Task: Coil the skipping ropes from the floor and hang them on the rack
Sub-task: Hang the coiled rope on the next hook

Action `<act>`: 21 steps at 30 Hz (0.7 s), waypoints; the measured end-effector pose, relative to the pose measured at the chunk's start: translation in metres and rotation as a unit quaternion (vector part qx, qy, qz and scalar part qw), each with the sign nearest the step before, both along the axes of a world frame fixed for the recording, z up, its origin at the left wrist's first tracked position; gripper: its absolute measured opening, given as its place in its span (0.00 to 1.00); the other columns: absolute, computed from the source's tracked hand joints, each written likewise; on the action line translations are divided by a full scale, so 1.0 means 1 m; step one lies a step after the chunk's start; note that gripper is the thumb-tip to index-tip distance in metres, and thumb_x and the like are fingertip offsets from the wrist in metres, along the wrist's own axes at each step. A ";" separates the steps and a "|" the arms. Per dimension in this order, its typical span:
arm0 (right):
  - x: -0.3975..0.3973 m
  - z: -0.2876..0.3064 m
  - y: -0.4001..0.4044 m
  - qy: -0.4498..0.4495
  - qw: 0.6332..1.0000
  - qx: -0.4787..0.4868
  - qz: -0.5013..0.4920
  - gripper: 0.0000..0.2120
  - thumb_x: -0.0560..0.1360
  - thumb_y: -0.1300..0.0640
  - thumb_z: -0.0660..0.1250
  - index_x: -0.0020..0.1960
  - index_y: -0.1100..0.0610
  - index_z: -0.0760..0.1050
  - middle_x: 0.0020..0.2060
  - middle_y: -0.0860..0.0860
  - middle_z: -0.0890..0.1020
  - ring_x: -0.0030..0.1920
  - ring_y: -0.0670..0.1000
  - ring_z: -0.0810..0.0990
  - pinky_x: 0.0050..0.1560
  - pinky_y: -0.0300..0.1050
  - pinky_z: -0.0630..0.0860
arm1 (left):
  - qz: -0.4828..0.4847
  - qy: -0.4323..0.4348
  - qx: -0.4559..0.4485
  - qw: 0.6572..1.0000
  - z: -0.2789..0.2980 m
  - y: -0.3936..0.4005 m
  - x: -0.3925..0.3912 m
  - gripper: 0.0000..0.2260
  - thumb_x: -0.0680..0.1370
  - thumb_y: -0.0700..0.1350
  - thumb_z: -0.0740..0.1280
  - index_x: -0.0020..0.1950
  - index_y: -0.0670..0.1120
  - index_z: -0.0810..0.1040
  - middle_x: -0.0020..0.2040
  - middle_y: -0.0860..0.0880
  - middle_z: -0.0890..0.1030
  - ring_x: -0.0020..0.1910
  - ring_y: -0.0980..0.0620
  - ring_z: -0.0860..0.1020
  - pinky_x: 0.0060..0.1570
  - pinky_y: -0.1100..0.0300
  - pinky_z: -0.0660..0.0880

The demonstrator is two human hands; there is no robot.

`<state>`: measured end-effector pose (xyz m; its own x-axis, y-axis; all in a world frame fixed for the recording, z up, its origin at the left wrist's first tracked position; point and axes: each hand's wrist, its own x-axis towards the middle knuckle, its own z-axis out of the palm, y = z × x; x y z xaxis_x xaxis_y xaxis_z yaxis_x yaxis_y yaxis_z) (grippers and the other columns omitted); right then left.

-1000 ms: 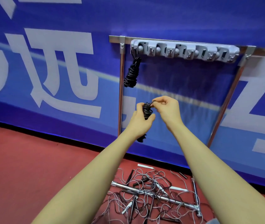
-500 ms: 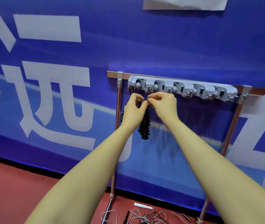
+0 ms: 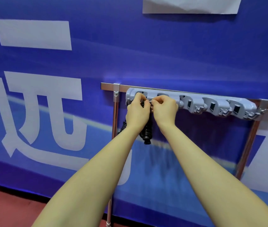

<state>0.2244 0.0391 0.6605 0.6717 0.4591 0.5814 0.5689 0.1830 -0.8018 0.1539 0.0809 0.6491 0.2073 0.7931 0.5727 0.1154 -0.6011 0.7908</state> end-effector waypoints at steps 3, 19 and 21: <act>0.005 -0.004 0.004 0.018 1.000 0.007 0.006 0.09 0.72 0.65 0.64 0.37 0.55 0.78 0.35 0.54 0.83 0.40 0.57 0.82 0.46 0.58 0.80 | -0.017 0.003 -0.002 1.000 0.000 0.002 0.002 0.02 0.77 0.44 0.58 0.44 0.50 0.69 0.33 0.51 0.74 0.33 0.47 0.71 0.35 0.56 0.69; -0.002 -0.040 -0.012 -0.015 0.999 -0.032 -0.003 0.16 0.72 0.68 0.61 0.57 0.60 0.78 0.54 0.56 0.80 0.52 0.51 0.78 0.52 0.34 0.69 | -0.023 0.042 0.024 0.999 -0.040 -0.016 -0.019 0.18 0.79 0.37 0.57 0.68 0.49 0.71 0.52 0.49 0.67 0.47 0.51 0.71 0.50 0.64 0.66; -0.005 -0.052 -0.023 -0.001 0.999 -0.051 -0.006 0.15 0.72 0.68 0.61 0.56 0.61 0.78 0.53 0.57 0.80 0.52 0.52 0.78 0.51 0.34 0.68 | -0.017 0.050 0.002 0.999 -0.046 -0.025 -0.029 0.17 0.79 0.37 0.57 0.66 0.47 0.71 0.52 0.47 0.70 0.45 0.52 0.71 0.47 0.63 0.65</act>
